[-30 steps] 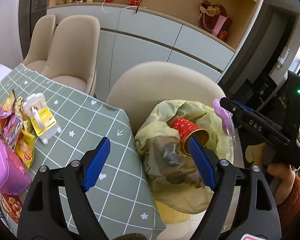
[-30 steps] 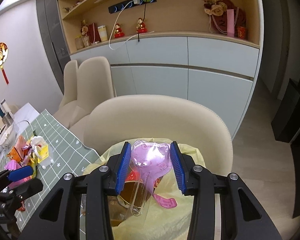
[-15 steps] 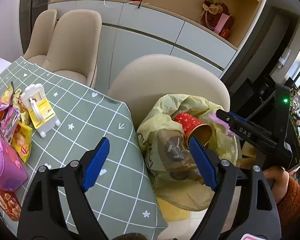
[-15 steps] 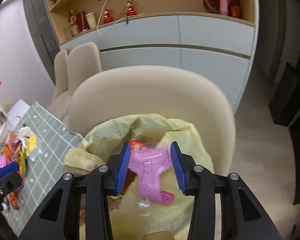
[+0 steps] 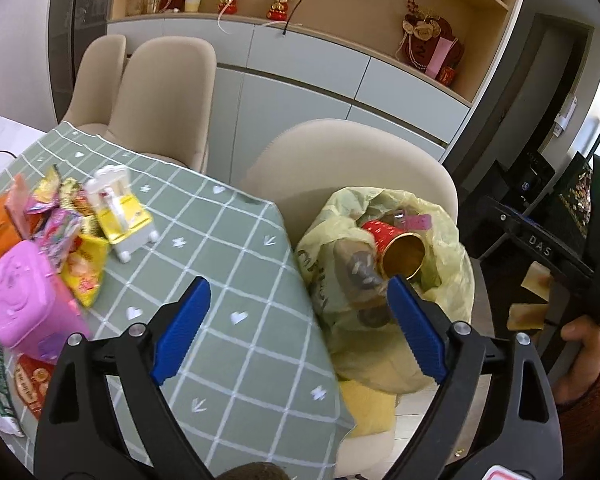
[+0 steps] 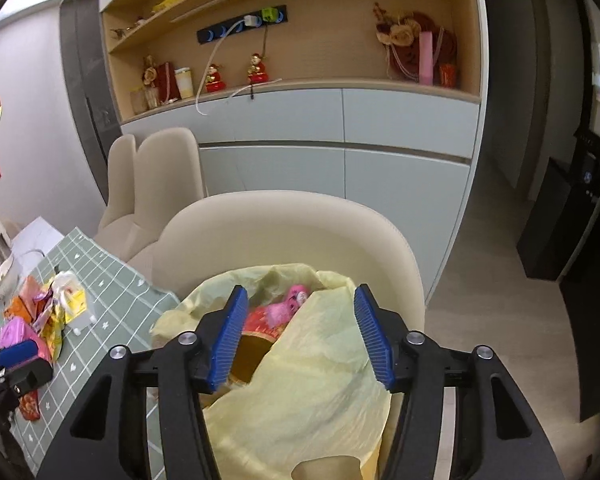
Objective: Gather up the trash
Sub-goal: 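Open the left tool to drop the cup while the right tool drops the spoon, then grasp the green milk carton with the left tool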
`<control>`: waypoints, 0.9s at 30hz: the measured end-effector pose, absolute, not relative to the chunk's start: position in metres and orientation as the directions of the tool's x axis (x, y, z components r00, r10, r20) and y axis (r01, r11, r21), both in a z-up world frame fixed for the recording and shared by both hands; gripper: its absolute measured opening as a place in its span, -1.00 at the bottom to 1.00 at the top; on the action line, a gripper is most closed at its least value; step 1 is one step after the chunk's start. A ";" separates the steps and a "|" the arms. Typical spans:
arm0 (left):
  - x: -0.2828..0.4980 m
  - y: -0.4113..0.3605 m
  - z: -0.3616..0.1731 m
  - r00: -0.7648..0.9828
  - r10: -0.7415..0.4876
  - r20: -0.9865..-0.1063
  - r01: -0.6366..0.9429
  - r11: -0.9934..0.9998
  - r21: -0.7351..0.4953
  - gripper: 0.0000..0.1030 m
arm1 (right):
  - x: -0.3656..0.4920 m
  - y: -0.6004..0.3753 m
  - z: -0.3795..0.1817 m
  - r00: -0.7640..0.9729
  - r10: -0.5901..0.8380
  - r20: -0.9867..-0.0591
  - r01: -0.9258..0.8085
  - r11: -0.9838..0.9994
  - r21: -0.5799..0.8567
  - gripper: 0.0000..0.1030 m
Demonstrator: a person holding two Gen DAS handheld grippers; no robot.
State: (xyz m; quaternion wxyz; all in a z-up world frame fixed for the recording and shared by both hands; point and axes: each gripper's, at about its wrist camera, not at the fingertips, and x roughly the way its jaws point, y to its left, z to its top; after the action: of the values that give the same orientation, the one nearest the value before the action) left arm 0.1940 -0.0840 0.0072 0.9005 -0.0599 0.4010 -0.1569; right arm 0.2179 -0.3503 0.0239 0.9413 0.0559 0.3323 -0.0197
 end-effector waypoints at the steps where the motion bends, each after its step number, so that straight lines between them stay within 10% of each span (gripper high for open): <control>1: 0.189 -0.078 0.007 0.633 -0.327 -0.702 0.238 0.945 -0.225 0.66 | 0.214 -0.343 0.023 0.772 -0.001 -0.636 0.068 0.994 0.081 0.03; 27: 0.127 0.237 -0.056 0.641 0.007 -0.767 -0.102 0.992 -0.076 0.83 | 0.141 -0.117 -0.049 0.693 0.017 -0.721 0.042 0.997 0.063 0.03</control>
State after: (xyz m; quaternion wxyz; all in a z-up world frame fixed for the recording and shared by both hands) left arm 0.1265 0.2369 -0.0561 0.9042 -0.0561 0.4223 0.0301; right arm 0.1412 -0.1174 -0.0492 0.9193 0.0370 0.3918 -0.0068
